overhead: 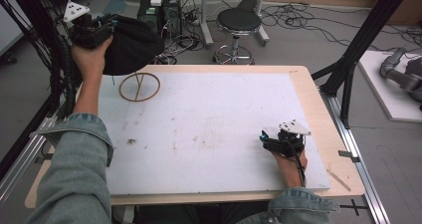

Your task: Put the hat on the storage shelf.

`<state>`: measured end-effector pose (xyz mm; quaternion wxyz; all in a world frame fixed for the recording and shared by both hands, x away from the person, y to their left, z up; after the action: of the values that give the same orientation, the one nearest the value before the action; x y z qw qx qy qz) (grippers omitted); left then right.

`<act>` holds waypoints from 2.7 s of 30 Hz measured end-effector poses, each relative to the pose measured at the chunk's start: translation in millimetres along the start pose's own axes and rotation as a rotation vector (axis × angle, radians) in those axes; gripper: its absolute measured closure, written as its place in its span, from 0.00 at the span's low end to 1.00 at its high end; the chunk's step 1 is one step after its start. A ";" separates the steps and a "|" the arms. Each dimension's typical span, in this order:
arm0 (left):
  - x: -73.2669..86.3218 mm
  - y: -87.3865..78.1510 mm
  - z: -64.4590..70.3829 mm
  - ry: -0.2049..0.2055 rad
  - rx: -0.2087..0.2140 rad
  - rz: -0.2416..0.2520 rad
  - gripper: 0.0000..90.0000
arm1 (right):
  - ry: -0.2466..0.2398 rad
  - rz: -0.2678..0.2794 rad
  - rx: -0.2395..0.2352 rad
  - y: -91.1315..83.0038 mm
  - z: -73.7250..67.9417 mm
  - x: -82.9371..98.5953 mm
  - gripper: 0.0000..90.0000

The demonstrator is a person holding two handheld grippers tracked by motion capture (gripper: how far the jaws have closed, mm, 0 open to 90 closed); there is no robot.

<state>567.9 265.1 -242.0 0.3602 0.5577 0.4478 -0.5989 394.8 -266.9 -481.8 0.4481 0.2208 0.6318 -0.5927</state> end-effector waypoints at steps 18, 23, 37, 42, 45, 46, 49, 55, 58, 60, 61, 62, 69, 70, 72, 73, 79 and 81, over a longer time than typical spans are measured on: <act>30.3 8.7 -4.2 -0.030 -0.005 -0.062 0.67 | 0.000 -0.002 0.001 0.2 0.5 0.1 0.16; 31.6 3.1 -1.4 -0.024 0.013 -0.054 0.60 | -0.004 -0.004 0.001 0.3 0.6 0.2 0.16; 36.8 -44.1 5.3 0.009 0.068 -0.026 0.46 | 0.004 0.011 0.004 0.7 -1.0 -3.4 0.16; 40.9 -64.4 7.9 0.013 0.083 -0.007 0.45 | 0.005 0.015 0.005 1.7 -1.8 -5.0 0.16; 45.4 -74.6 10.2 0.018 0.088 0.004 0.44 | 0.012 0.016 0.005 1.1 -1.9 -5.3 0.16; 47.5 -77.2 11.5 0.020 0.091 0.003 0.44 | 0.012 0.020 0.006 1.0 -1.6 -5.6 0.16; 54.9 -84.7 16.1 0.022 0.099 -0.010 0.42 | 0.016 0.023 0.007 0.4 -0.9 -5.7 0.16; 69.3 -100.5 32.6 0.035 0.128 -0.017 0.40 | 0.010 0.021 0.008 0.3 -1.7 -5.6 0.16; 74.8 -106.9 42.1 0.048 0.142 -0.016 0.39 | 0.009 0.020 0.009 0.2 -1.7 -5.5 0.16; 78.4 -110.6 47.9 0.053 0.152 -0.018 0.38 | 0.008 0.021 0.012 0.0 -1.6 -5.7 0.16; 80.6 -112.6 50.7 0.054 0.153 -0.016 0.37 | 0.012 0.021 0.011 -0.1 -2.0 -6.0 0.16; 83.0 -114.4 53.1 0.059 0.155 -0.017 0.37 | 0.012 0.020 0.010 -0.2 -2.5 -6.2 0.16; 109.8 -131.4 67.4 0.040 0.161 -0.037 0.34 | 0.009 0.020 0.006 -0.4 -5.3 -7.1 0.16; 114.4 -135.0 68.7 0.035 0.158 -0.034 0.34 | 0.008 0.019 0.007 -0.4 -5.3 -7.0 0.16; 123.9 -142.3 70.5 0.016 0.151 -0.029 0.34 | 0.006 0.022 0.008 -0.7 -5.3 -7.3 0.16; 128.7 -145.4 70.9 0.008 0.148 -0.032 0.34 | 0.006 0.024 0.009 -1.1 -5.2 -7.3 0.16; 152.6 -160.6 77.0 -0.011 0.135 -0.051 0.32 | 0.008 0.025 0.011 -1.1 -5.1 -7.4 0.16; 161.4 -164.7 80.3 -0.014 0.141 -0.060 0.32 | 0.010 0.022 0.007 -0.7 -5.7 -7.5 0.16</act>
<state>367.7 256.6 -381.6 0.3053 0.5638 0.4185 -0.6433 396.2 -259.7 -475.8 0.4509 0.2323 0.6293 -0.5888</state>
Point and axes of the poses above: each handheld gripper's, and its own axes: y roughly forward along the jaws, x roughly out of its underside, z roughly to its right, the point moved 7 cm from there along y, roughly forward along the jaws, and after that the axes turned 5 degrees about -z, right-handed, at the moved point
